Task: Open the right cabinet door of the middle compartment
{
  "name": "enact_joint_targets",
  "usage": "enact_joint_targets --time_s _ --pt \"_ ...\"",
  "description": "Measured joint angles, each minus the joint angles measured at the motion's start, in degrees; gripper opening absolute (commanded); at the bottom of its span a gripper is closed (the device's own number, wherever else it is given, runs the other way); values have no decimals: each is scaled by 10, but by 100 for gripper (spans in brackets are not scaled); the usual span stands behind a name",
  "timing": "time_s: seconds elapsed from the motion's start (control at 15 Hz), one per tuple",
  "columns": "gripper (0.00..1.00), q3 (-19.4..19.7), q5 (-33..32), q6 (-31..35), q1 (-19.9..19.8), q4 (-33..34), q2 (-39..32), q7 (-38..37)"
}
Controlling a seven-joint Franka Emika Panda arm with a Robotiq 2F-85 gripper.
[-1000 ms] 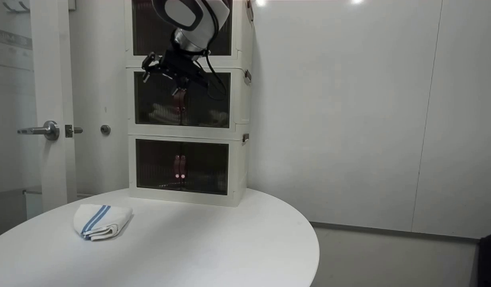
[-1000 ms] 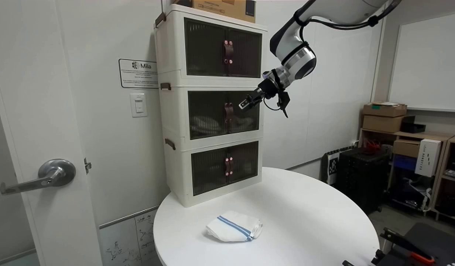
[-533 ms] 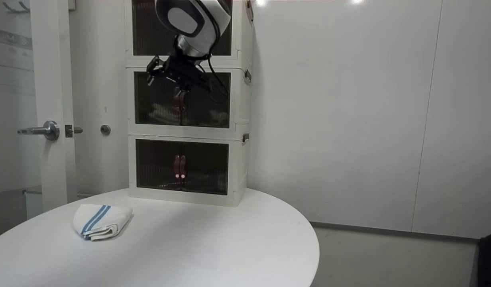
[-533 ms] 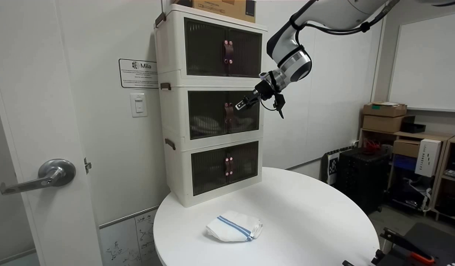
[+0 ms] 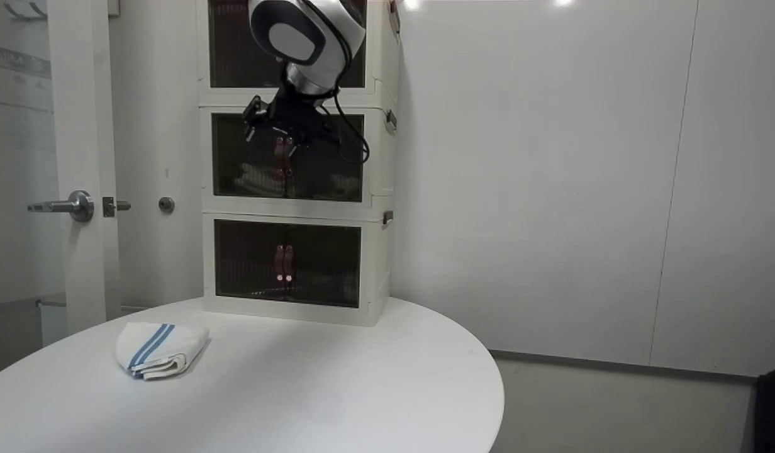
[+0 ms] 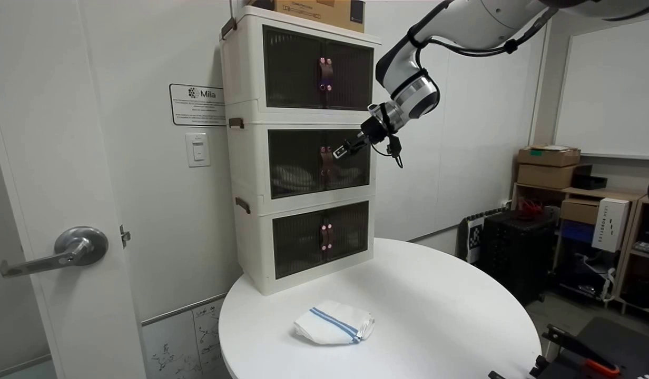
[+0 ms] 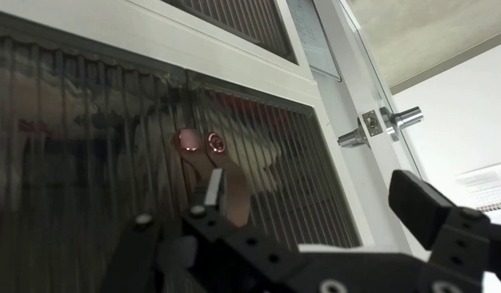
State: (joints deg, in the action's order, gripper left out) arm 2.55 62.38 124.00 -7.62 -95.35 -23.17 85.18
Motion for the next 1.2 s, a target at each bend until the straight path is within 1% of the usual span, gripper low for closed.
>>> enact_joint_targets --time_s 0.6,1.2 --pt "100 -13 0 23 0 32 -30 0" --pt "100 -20 0 50 0 49 -48 0"
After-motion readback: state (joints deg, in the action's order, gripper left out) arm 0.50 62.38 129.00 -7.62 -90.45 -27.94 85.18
